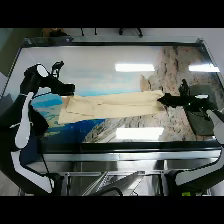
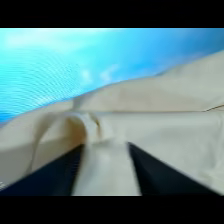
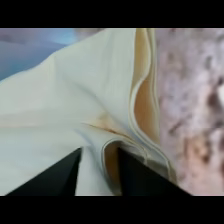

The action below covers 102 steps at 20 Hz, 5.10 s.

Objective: Fold the shirts.

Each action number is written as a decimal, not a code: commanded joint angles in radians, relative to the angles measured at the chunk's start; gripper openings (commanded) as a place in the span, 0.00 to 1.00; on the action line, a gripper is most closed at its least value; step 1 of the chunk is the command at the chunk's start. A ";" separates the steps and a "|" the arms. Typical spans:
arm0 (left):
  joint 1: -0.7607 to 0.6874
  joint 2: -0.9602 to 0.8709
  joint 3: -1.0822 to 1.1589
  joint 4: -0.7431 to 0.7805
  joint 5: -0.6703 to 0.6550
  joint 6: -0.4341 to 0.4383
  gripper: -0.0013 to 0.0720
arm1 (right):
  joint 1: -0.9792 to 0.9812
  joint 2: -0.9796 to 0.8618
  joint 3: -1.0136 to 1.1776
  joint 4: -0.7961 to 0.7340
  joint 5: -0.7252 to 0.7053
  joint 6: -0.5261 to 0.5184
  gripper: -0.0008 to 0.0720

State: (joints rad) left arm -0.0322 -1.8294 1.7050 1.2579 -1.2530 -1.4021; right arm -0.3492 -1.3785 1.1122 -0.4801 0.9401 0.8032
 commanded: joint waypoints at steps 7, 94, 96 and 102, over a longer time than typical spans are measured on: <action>0.012 -0.105 0.308 0.003 -0.261 -0.103 0.95 | -0.090 -0.039 0.131 -0.129 0.066 0.048 0.73; 0.112 0.478 0.313 -1.250 -0.394 0.208 0.04 | 0.404 -0.184 0.374 0.034 0.318 0.241 0.04; 0.112 0.478 0.313 -1.250 -0.395 0.208 0.04 | 0.339 -0.117 0.416 0.095 0.317 0.243 0.04; 0.112 0.478 0.313 -1.250 -0.396 0.208 0.04 | 0.029 0.034 0.543 0.163 0.172 0.372 0.04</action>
State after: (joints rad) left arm 0.0784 -1.3521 2.0182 0.0082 -1.6474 -1.1938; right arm -0.1867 -1.4055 1.6039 -0.3607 1.1900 1.1297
